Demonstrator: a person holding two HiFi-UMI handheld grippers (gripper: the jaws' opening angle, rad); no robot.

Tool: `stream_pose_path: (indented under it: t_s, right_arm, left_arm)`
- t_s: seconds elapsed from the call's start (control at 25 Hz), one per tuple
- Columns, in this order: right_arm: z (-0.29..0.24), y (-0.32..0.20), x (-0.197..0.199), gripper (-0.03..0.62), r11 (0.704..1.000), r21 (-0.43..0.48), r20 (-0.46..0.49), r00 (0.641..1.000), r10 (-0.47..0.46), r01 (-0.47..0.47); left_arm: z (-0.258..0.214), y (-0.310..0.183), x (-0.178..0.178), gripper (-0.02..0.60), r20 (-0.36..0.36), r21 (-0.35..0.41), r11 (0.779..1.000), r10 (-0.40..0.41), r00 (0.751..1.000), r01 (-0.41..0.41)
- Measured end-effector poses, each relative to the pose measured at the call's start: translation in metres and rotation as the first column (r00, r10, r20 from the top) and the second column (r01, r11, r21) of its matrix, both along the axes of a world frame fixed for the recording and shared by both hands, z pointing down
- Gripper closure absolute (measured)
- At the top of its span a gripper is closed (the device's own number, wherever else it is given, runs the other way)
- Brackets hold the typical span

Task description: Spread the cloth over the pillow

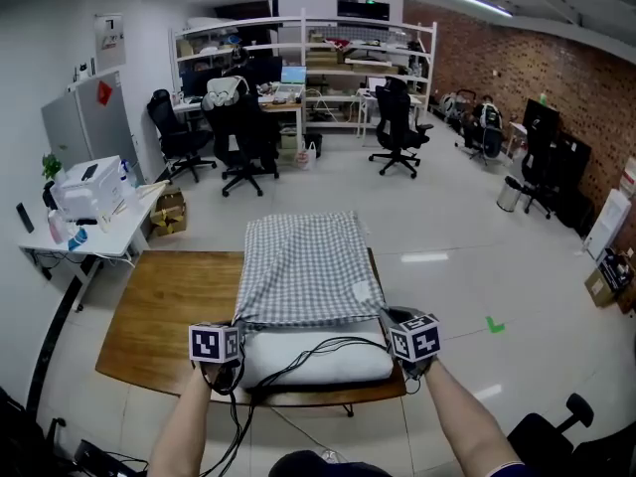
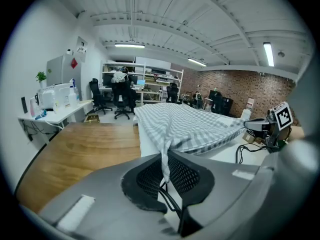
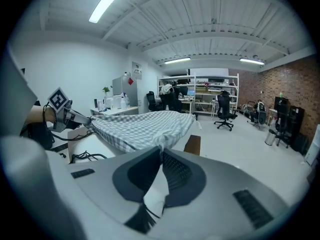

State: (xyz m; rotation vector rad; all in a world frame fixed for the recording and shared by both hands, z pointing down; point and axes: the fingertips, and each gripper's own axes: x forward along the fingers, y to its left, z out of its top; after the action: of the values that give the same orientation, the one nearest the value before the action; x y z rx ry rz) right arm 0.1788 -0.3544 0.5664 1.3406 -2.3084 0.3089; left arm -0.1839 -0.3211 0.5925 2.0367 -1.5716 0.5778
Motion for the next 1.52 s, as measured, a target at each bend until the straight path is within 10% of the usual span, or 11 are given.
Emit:
stream_pose_path:
  t_s: [1.52]
  right_arm:
    - [0.067, 0.144, 0.017, 0.563, 0.987, -0.121, 0.018, 0.994, 0.112, -0.109]
  left_arm:
    - [0.060, 0.137, 0.013, 0.565, -0.062, -0.130, 0.988, 0.079, 0.995, -0.087]
